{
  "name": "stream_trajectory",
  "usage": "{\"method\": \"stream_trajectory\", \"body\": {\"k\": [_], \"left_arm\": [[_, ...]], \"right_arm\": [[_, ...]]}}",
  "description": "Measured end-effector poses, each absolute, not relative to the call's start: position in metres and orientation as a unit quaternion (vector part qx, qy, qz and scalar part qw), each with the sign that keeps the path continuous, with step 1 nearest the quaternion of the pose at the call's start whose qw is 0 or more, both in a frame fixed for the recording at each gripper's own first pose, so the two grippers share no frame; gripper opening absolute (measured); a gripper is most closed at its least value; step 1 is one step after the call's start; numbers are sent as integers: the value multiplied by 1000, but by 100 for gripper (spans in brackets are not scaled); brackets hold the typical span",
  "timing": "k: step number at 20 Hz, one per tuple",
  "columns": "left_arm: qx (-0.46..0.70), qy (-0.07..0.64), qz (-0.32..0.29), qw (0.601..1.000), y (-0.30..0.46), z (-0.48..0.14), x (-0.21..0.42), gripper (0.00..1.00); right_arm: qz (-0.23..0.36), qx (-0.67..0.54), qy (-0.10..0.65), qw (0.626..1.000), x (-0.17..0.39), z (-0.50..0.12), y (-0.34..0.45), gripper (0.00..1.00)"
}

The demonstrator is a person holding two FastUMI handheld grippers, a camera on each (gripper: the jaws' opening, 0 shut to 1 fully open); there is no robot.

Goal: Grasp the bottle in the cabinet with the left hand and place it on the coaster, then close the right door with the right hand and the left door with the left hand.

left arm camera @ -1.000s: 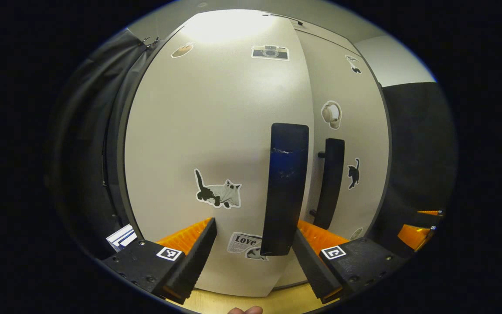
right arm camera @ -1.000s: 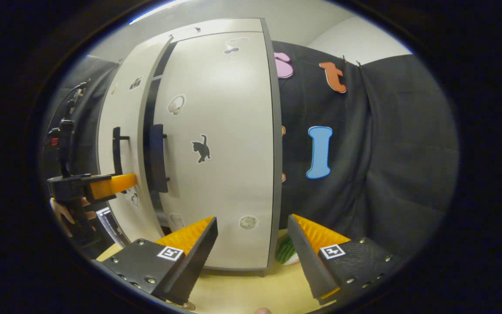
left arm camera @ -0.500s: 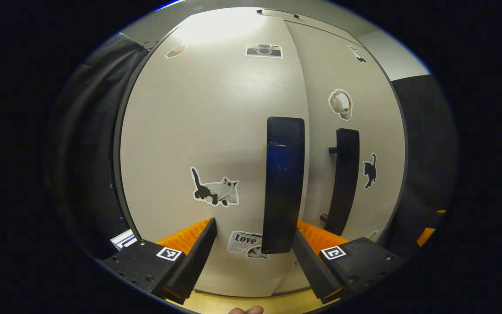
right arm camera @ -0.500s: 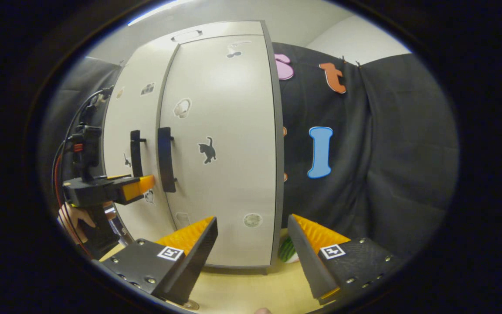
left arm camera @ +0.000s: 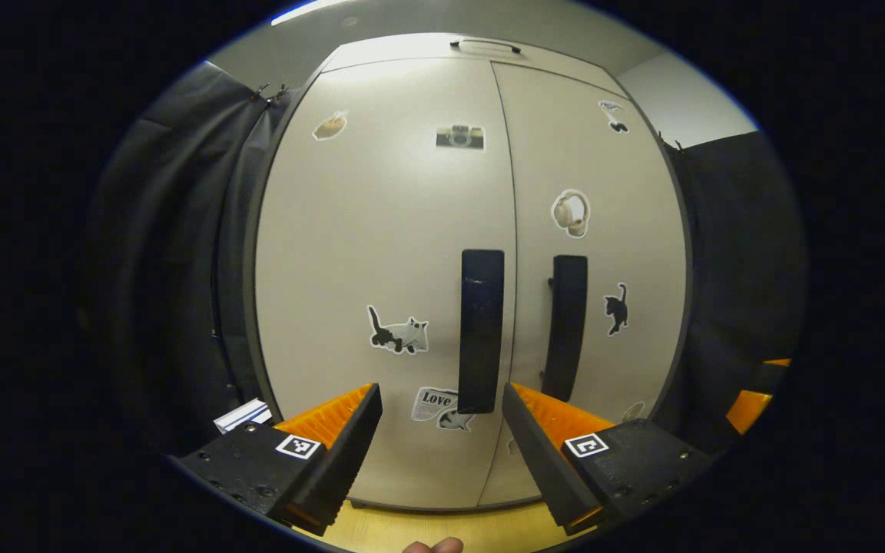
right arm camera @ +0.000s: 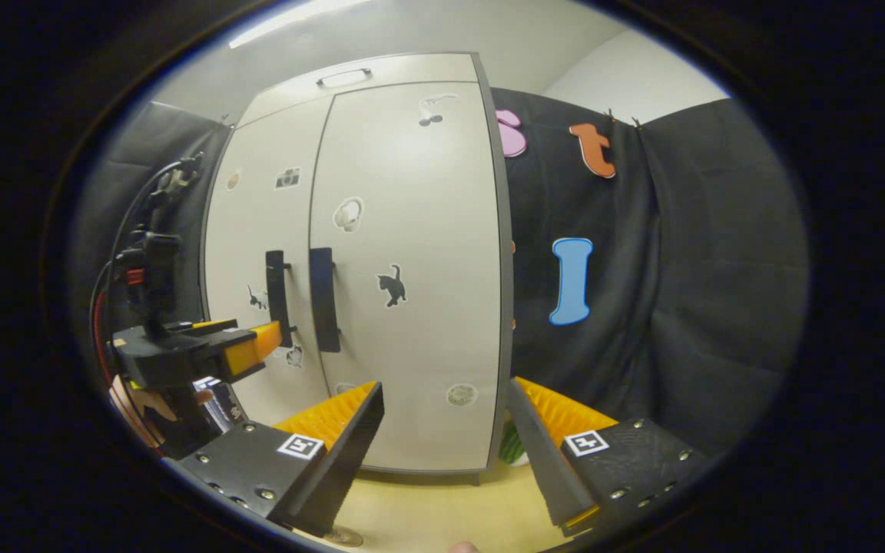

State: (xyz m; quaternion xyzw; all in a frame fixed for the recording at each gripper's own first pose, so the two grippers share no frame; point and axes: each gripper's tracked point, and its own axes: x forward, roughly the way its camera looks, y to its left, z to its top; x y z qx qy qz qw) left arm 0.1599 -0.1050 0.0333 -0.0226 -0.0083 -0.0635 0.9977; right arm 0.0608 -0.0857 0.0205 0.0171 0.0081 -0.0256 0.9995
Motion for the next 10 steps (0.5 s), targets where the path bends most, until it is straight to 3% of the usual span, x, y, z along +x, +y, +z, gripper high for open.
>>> {"method": "stream_trajectory", "body": {"k": [10], "left_arm": [[-42, -8, -36, 998, -68, 49, 15, 99]], "right_arm": [[-28, 16, 0, 999, 21, 36, -74, 98]]}}
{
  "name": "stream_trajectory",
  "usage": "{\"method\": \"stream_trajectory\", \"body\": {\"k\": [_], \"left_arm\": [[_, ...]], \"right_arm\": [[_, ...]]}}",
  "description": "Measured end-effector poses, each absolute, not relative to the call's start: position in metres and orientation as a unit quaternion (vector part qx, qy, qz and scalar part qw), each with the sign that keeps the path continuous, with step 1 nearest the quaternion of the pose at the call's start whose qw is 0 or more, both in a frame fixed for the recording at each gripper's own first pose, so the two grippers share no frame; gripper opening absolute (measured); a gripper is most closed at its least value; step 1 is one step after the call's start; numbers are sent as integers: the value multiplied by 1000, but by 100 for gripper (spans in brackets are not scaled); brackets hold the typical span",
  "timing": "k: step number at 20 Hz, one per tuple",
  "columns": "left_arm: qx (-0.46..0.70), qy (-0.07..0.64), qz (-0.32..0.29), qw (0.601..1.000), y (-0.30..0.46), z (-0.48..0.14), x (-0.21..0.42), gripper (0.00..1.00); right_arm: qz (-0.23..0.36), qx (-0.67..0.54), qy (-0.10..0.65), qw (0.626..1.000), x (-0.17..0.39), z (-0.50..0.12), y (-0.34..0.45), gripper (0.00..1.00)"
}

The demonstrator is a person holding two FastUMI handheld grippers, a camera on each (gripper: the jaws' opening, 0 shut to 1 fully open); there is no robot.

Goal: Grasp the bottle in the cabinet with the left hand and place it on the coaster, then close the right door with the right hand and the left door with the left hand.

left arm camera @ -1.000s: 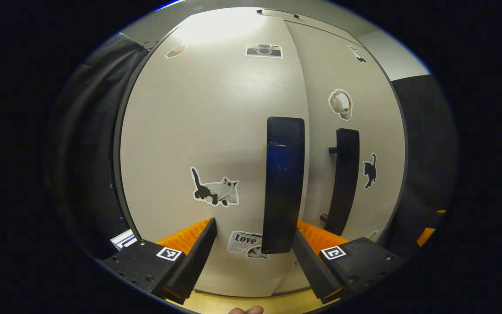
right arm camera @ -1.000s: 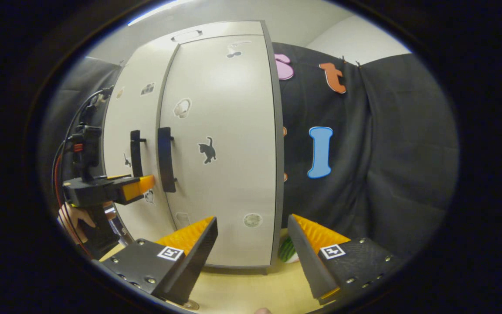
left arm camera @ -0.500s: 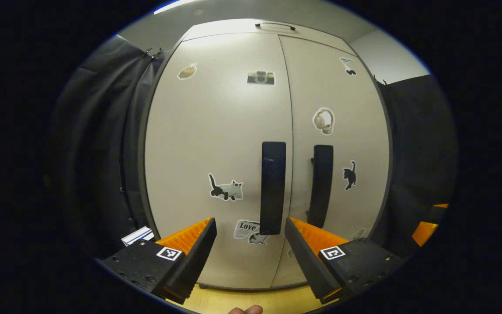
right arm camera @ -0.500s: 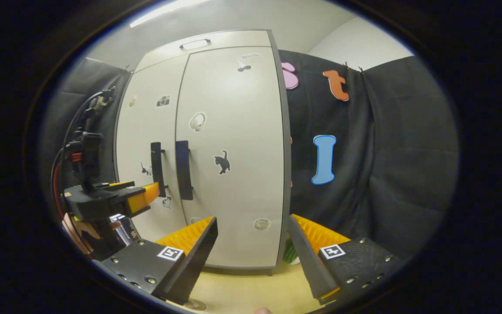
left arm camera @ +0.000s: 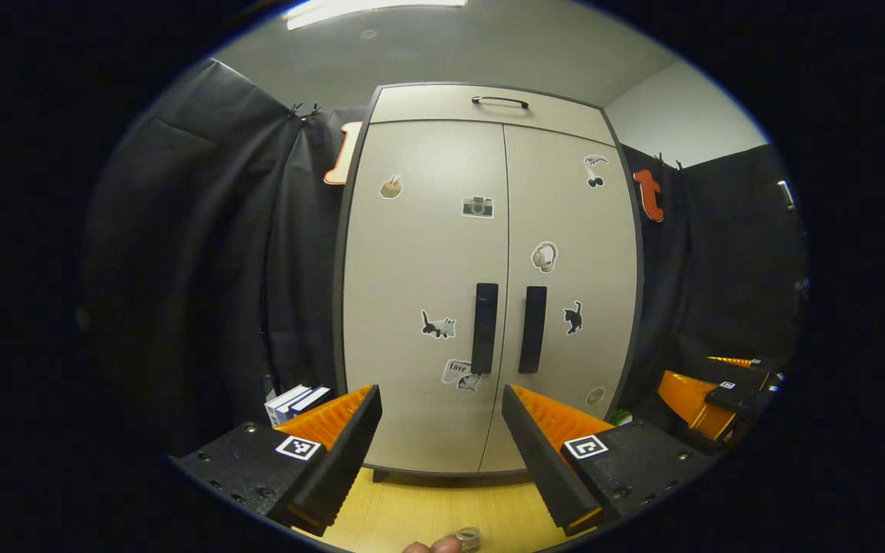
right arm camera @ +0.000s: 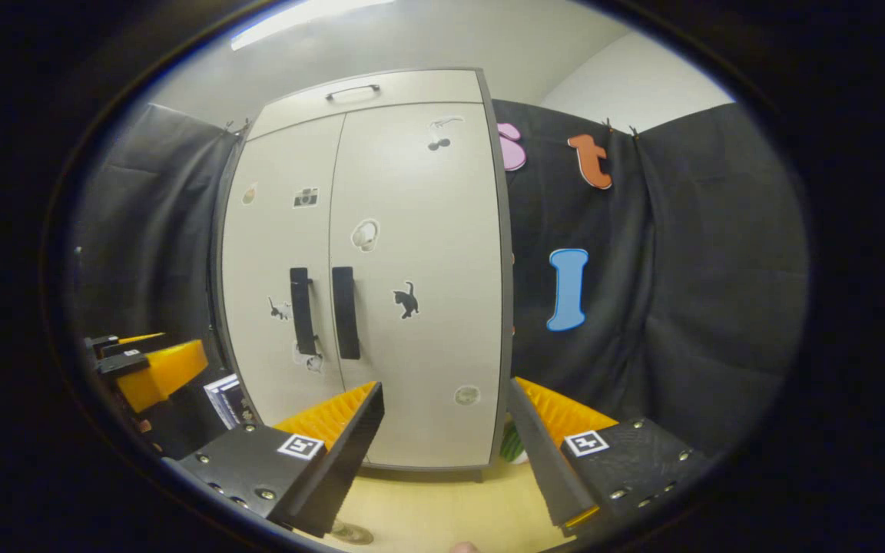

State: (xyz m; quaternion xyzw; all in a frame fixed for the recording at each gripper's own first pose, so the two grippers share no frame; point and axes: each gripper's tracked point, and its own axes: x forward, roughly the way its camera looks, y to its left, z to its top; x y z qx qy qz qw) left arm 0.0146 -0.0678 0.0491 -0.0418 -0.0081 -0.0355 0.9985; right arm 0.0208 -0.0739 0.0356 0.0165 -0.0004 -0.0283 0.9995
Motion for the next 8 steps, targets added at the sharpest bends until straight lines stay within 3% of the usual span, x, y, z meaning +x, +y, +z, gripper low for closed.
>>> {"method": "stream_trajectory", "body": {"k": [8], "left_arm": [[-36, -3, -26, 999, -61, 34, -18, 96]], "right_arm": [[-19, 13, 2, 1000, -7, 35, -62, 98]]}}
